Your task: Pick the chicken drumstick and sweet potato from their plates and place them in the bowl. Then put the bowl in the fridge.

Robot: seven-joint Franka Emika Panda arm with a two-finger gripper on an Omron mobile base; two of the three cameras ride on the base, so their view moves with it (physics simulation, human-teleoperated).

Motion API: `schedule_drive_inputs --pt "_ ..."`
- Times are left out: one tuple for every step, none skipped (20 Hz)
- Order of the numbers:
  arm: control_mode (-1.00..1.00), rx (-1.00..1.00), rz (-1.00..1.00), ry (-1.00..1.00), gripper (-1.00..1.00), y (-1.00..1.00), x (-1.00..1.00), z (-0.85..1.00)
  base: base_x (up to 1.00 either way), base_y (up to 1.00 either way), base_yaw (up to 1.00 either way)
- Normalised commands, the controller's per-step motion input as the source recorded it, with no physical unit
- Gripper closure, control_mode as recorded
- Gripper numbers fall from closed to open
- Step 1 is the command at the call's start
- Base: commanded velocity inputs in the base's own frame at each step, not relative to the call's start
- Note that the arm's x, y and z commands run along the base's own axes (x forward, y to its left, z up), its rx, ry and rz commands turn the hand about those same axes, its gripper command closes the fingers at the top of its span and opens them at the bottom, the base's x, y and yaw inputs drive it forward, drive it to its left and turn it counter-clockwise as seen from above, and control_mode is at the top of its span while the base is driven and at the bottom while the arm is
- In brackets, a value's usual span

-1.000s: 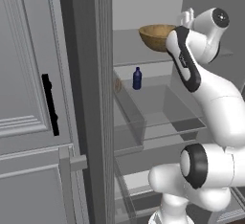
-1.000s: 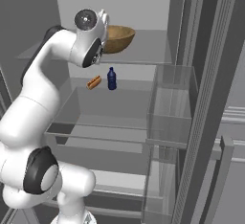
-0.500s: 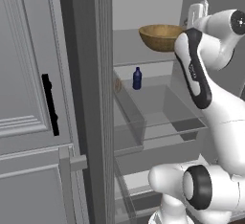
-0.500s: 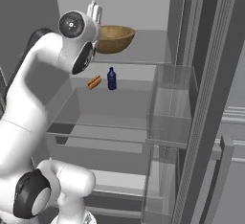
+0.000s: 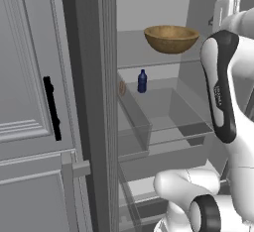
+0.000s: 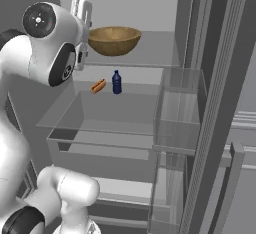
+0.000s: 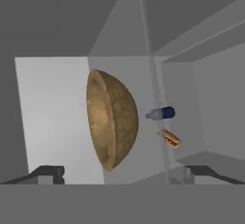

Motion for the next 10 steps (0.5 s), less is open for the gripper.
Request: schedule_drive_inputs --pt "-1.00 -0.03 0.00 0.01 -1.00 0.00 -0.96 0.00 0.00 0.00 0.00" --pt "-1.00 -0.03 0.00 0.01 -1.00 0.00 -0.92 0.00 0.00 0.00 0.00" --pt "-1.00 -0.03 0.00 0.00 -1.00 0.00 -0.94 0.00 0.00 0.00 0.00" --pt "-1.00 -0.03 0.00 0.00 -1.00 0.00 -0.95 0.00 0.00 0.00 0.00" --pt "-1.00 -0.03 0.00 0.00 -1.00 0.00 -0.86 0.00 0.00 0.00 0.00" --pt "-1.00 -0.04 0.00 0.00 -1.00 0.00 -0.84 0.00 0.00 0.00 0.00" --pt "-1.00 -0.05 0.00 0.00 -1.00 0.00 -0.84 0.00 0.00 0.00 0.00" --pt "-1.00 -0.08 0.00 0.00 -1.00 0.00 -0.86 0.00 0.00 0.00 0.00" --pt "-1.00 -0.10 0.00 0.01 -1.00 0.02 -0.87 0.00 0.00 0.00 0.00" --pt "-1.00 -0.09 0.00 0.01 -1.00 0.04 -0.91 0.00 0.00 0.00 0.00"
